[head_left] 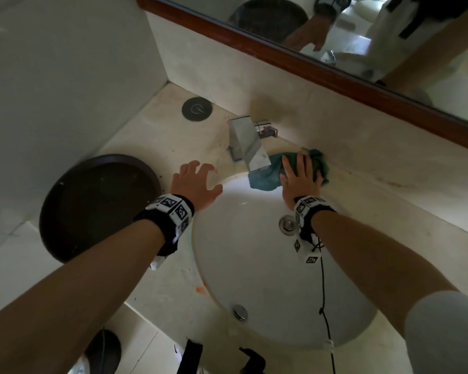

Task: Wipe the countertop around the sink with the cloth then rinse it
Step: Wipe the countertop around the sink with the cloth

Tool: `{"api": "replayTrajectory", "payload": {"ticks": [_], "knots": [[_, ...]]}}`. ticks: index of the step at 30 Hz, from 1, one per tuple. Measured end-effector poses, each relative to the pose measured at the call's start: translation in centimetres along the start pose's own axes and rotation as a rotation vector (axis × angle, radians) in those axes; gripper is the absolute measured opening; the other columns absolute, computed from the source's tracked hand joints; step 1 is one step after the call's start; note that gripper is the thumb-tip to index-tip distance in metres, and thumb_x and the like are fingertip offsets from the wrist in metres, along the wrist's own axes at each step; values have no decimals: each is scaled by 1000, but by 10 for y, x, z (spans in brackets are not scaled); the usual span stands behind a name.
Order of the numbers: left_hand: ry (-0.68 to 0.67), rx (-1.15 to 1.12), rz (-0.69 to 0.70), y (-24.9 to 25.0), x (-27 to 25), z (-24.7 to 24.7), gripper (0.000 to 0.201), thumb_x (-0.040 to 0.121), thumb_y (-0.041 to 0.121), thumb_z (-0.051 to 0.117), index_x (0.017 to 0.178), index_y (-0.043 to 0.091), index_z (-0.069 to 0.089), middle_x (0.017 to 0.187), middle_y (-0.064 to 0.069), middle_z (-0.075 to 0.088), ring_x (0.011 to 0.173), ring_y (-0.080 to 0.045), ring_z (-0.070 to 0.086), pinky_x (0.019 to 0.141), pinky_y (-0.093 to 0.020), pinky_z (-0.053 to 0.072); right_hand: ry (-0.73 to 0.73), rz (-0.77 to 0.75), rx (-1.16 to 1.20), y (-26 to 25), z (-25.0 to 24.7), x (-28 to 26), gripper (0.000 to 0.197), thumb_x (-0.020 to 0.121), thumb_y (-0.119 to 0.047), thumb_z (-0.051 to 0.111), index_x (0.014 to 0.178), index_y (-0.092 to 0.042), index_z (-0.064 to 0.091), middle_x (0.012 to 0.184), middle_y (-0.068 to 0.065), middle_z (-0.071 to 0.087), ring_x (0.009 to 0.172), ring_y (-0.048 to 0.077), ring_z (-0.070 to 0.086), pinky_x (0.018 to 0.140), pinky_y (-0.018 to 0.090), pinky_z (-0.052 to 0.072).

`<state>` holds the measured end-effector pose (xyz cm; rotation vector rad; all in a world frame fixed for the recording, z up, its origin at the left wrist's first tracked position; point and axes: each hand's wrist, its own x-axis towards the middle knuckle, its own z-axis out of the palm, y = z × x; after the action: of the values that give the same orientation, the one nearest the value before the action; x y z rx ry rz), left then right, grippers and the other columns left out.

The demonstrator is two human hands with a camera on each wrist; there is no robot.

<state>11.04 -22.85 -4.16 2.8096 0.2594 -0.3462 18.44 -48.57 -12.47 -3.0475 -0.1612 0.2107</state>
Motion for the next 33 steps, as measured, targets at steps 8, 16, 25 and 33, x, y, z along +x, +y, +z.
{"api": "replayTrajectory", "payload": {"ticks": [8,16,25,33], "knots": [[27,0,-16,-33,-6,-7,60,87,53,51,140,31,35,155,-4,24,144,-25,14,114,-46,16,27,-53,40,-44,-1,2,51,101,-40,27,150,-24,25,161,6,9,147,27,9,115,50,16],[34,29,-41,-67,-15,-14,62,86,57,49,141,32,34,155,-5,24,144,-28,15,114,-47,17,11,-29,76,-89,5,-7,51,101,-39,29,147,-16,35,155,11,30,145,29,17,116,49,11],[13,25,-32,-90,-29,-19,64,86,57,48,141,30,33,154,-9,24,144,-31,15,115,-50,17,-68,-125,130,-139,15,-30,54,102,-40,23,153,-29,9,162,7,-6,148,25,-5,118,46,9],[13,6,-30,-113,-46,-18,64,86,57,49,142,30,33,155,-8,23,144,-31,14,115,-50,17,-104,-260,143,-158,18,-41,52,102,-40,24,153,-32,12,162,1,-2,148,20,-5,118,44,11]]}}
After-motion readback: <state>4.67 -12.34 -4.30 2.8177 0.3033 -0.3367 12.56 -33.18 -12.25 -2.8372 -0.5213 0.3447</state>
